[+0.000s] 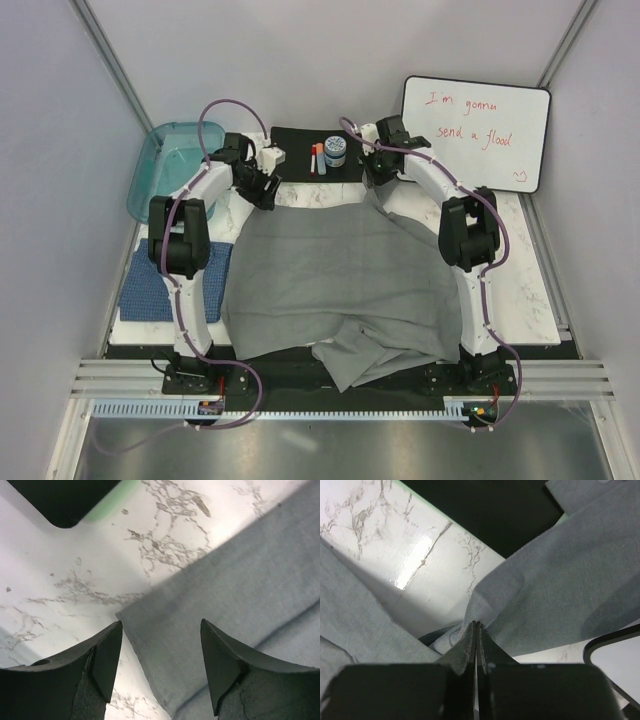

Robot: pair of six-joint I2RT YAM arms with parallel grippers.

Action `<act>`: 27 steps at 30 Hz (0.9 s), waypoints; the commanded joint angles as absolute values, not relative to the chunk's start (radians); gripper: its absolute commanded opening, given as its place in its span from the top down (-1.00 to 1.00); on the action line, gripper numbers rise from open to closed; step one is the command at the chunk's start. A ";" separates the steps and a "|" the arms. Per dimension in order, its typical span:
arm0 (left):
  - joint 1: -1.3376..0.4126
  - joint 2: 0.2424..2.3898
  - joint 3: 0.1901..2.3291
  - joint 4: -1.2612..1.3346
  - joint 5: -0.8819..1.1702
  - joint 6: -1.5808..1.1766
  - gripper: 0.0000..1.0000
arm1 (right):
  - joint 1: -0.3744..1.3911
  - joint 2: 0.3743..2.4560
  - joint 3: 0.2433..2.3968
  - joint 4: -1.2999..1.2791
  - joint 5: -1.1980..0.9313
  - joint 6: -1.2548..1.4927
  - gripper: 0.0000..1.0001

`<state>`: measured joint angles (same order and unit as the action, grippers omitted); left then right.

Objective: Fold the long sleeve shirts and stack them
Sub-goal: Fold the shirt

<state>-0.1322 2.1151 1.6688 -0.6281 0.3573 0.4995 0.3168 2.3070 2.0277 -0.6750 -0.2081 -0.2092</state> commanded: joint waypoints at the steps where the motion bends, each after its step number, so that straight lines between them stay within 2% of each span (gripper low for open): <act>1: -0.135 2.175 1.749 -0.597 0.322 0.518 -0.40 | 0.321 2.261 2.097 -0.670 -0.172 -0.244 1.00; 4: -0.135 2.189 1.741 -0.597 0.298 0.544 -0.38 | 0.321 2.241 2.100 -0.672 -0.175 -0.264 1.00; 10: -0.133 2.220 1.715 -0.598 0.242 0.581 -0.09 | 0.321 2.182 2.098 -0.698 -0.172 -0.314 1.00; 11: -0.133 2.220 1.710 -0.598 0.233 0.587 0.18 | 0.321 2.171 2.095 -0.707 -0.166 -0.324 1.00; 12: -0.133 2.215 1.700 -0.600 0.230 0.594 0.33 | 0.321 2.158 2.086 -0.709 -0.150 -0.348 1.00; 13: -0.130 2.209 1.692 -0.597 0.227 0.594 0.68 | 0.319 2.132 2.080 -0.709 -0.140 -0.360 1.00; 16: -0.123 2.178 1.669 -0.597 0.224 0.598 0.95 | 0.322 2.079 2.065 -0.704 -0.101 -0.405 1.00; 22: -0.106 2.102 1.644 -0.591 0.262 0.598 0.97 | 0.319 2.020 2.040 -0.690 -0.061 -0.486 1.00; 27: -0.106 2.056 1.638 -0.588 0.311 0.589 0.97 | 0.324 2.049 2.054 -0.698 -0.081 -0.494 1.00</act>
<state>-0.1123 2.1551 1.6424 -0.5976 0.2680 0.5678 0.3168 2.0407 2.0502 -0.7010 -0.0883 -0.4564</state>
